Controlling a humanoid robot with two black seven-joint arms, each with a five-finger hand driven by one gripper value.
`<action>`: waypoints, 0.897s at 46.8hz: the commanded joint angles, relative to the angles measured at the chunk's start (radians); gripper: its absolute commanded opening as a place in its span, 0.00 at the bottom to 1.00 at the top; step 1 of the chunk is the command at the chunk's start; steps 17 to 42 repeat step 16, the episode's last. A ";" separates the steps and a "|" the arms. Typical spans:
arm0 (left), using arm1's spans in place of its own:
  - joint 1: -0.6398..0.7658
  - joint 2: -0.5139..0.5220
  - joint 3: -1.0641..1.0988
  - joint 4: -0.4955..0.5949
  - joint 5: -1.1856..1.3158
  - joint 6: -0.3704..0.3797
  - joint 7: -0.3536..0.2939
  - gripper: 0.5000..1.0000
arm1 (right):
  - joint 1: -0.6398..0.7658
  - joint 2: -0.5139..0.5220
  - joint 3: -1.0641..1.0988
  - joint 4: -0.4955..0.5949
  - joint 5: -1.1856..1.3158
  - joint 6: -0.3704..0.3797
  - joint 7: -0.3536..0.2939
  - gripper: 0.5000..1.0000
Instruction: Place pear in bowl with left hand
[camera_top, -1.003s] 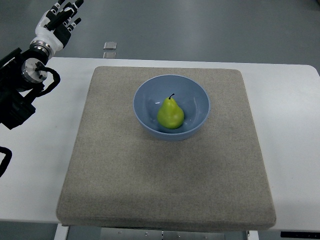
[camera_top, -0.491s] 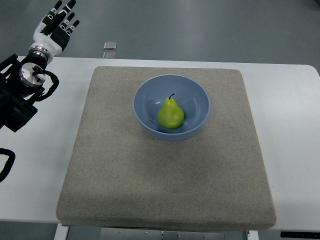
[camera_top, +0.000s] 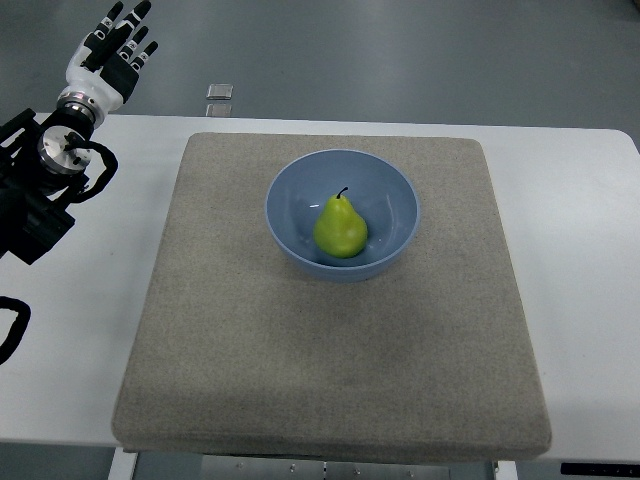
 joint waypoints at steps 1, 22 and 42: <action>-0.001 -0.018 0.004 0.004 0.000 0.005 -0.004 0.99 | 0.000 0.000 0.000 0.000 0.000 0.000 0.000 0.85; 0.001 -0.023 -0.002 0.009 0.000 0.009 -0.005 0.99 | 0.003 0.000 0.000 0.002 -0.007 0.002 0.002 0.85; 0.001 -0.023 -0.002 0.009 0.000 0.009 -0.005 0.99 | 0.003 0.000 0.000 0.002 -0.007 0.002 0.002 0.85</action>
